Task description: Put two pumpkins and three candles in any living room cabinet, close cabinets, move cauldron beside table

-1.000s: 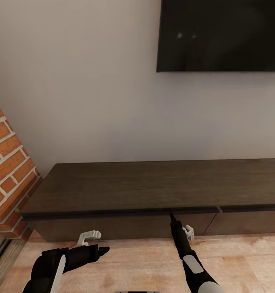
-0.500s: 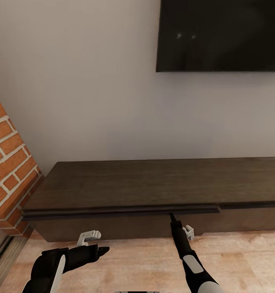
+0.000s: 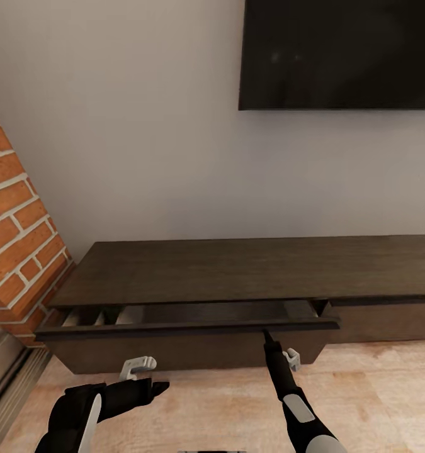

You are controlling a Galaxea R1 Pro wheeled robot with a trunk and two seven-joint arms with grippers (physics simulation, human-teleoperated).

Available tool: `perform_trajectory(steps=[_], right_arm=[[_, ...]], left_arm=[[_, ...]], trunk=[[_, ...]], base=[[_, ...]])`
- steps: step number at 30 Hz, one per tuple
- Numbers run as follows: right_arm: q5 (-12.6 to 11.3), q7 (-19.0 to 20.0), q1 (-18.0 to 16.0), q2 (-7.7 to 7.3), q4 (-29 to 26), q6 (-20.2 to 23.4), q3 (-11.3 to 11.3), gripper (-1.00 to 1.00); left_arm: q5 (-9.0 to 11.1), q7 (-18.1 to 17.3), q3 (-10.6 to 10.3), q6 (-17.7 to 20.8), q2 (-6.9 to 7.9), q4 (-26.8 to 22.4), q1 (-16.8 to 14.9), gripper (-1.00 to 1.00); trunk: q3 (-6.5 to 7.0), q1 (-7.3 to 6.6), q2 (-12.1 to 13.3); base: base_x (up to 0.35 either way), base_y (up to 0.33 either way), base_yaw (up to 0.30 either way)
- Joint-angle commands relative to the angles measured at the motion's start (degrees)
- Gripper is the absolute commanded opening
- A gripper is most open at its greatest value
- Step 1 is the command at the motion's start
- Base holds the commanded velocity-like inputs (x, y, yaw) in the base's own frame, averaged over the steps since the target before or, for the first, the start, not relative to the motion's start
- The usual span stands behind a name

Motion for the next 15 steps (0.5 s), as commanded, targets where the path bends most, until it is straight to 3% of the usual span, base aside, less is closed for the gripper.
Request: perform_trajectory(steps=[1, 15], right_arm=[[-0.07, 0.37, 0.0, 0.02, 0.12, 0.03, 0.34, -1.0], [-0.08, 0.37, 0.0, 0.02, 0.12, -0.01, 0.34, -1.0]], left_arm=[[-0.43, -0.48, 0.14, 0.25, -0.06, -0.05, -0.04, 1.0], [-0.43, -0.45, 0.13, 0.25, -0.06, -0.05, -0.04, 1.0]], trunk=[[-0.05, -0.03, -0.02], [-0.05, -0.03, -0.02]], base=[[-0.211, 0.0, 0.0], [-0.159, 0.0, 0.0]])
